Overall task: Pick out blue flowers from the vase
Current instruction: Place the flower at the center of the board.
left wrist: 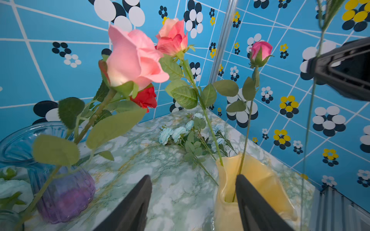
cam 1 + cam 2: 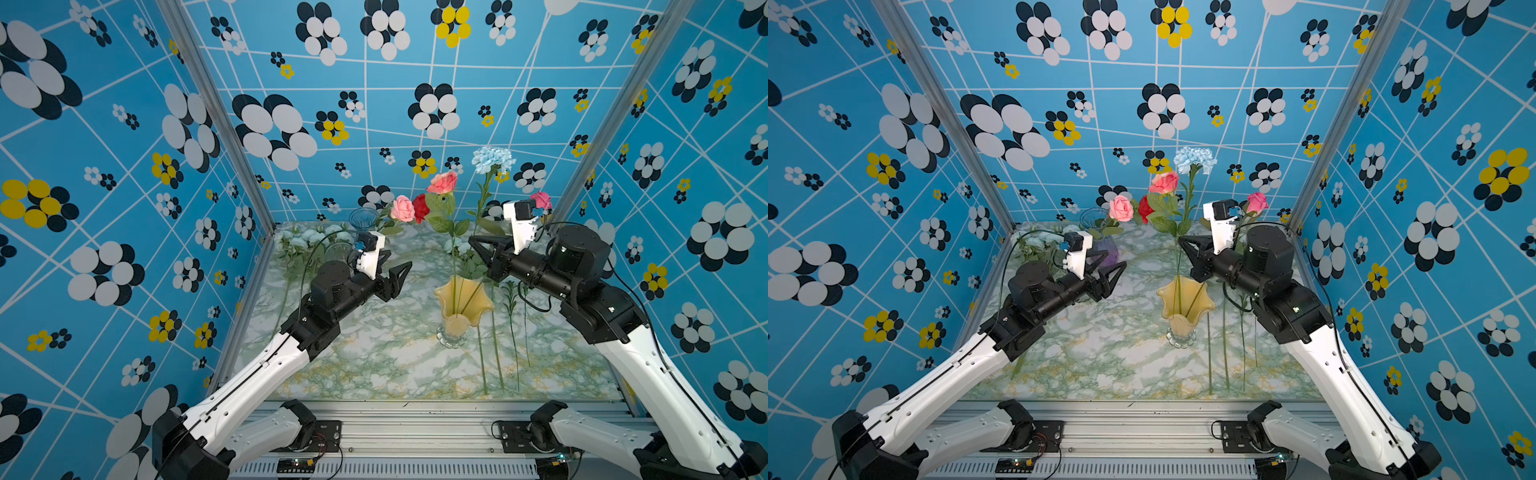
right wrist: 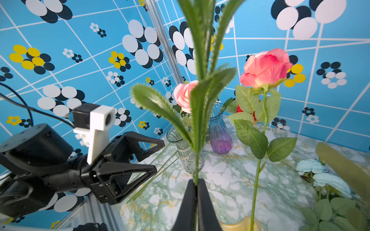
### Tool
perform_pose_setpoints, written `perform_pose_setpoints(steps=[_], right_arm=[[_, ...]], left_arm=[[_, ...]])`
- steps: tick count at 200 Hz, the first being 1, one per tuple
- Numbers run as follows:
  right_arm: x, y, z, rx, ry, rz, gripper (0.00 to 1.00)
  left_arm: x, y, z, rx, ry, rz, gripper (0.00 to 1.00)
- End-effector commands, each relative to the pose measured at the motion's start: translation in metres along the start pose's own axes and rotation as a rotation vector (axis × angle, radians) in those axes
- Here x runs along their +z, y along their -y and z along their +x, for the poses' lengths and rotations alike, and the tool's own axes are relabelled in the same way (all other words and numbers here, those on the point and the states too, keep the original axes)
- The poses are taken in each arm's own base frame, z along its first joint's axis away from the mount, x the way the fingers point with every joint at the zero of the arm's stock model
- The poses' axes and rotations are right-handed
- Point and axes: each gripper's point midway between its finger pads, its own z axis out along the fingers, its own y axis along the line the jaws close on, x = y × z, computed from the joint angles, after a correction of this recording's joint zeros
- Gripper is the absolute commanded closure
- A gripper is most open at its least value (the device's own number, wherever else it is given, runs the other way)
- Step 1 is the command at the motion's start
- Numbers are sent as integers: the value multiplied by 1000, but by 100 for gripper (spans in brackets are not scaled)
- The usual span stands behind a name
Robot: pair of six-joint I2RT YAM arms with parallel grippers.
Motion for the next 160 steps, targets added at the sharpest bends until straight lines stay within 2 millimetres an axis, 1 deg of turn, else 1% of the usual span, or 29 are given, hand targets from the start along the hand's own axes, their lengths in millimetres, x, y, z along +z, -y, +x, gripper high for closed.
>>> perform_pose_setpoints(steps=[1, 11, 25, 59, 72, 86, 102, 126, 147, 160], right_arm=[[-21, 15, -7, -24, 13, 119, 100], [-28, 21, -8, -28, 12, 164, 100], [-39, 30, -9, -34, 10, 232, 100], [-66, 44, -9, -28, 29, 343, 100], [-80, 48, -8, -32, 24, 385, 100], [-96, 57, -7, -39, 12, 459, 100], [-114, 73, 2, -46, -19, 567, 100], [-140, 97, 22, -59, -85, 737, 100], [-156, 113, 39, -75, -130, 849, 100], [-160, 122, 52, -88, -176, 910, 100]], left_arm=[[-6, -8, -15, 26, 135, -48, 27], [-3, -10, -4, 24, 121, -51, 26], [0, -14, 5, 25, 110, -60, 26], [8, -17, 12, 51, 72, -75, 25], [8, -20, 14, 54, 71, -89, 25], [8, -22, 14, 57, 70, -94, 25], [6, -20, 14, 65, 69, -89, 25], [1, -22, 15, 77, 59, -99, 25], [-3, -24, 16, 77, 60, -103, 25], [-7, -25, 16, 77, 61, -101, 25]])
